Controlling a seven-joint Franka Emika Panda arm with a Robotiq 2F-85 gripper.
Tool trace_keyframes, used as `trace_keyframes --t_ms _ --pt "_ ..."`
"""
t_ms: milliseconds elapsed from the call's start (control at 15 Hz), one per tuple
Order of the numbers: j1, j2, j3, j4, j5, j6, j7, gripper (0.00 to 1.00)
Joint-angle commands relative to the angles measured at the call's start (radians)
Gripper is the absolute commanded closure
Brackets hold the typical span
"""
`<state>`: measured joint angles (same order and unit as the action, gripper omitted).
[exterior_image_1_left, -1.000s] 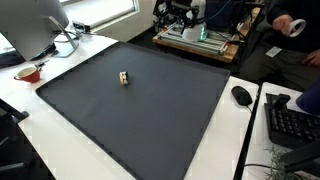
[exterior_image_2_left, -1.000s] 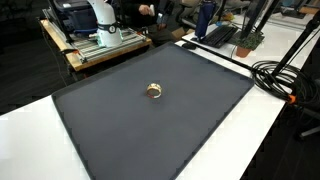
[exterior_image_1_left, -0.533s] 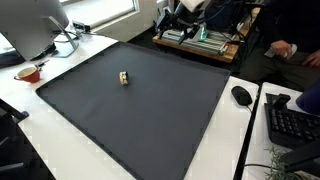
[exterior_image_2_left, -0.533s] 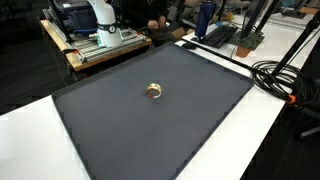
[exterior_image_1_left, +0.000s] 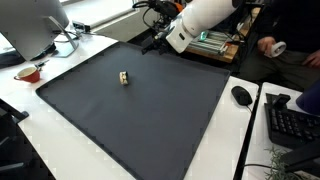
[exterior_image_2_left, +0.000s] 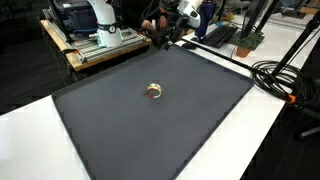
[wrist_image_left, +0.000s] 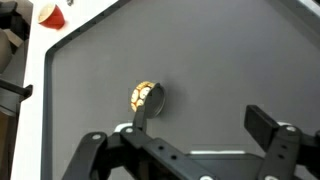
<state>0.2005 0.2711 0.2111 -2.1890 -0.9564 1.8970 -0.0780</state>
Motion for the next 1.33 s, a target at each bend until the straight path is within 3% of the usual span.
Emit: trace_keyframes --t_ms 0,200,267,667,867,933,1267 --pt "0.002 0.014 -0.009 0.021 -0.019 -0.02 -0.021 0.0" --pt "0.002 0.026 -0.012 0.046 -0.032 -0.036 -0.046 0.0" --pt "0.008 0.037 -0.017 0.039 -0.089 -0.047 -0.088 0.0" --pt "-0.074 0.029 -0.025 -0.059 -0.065 0.127 -0.408 0.0" --pt "-0.101 0.053 -0.042 -0.06 -0.057 0.076 -0.57 0.0" --pt "-0.085 0.047 -0.035 -0.055 -0.054 0.089 -0.477 0.0" --pt "-0.086 0.051 -0.036 -0.055 -0.053 0.09 -0.483 0.0"
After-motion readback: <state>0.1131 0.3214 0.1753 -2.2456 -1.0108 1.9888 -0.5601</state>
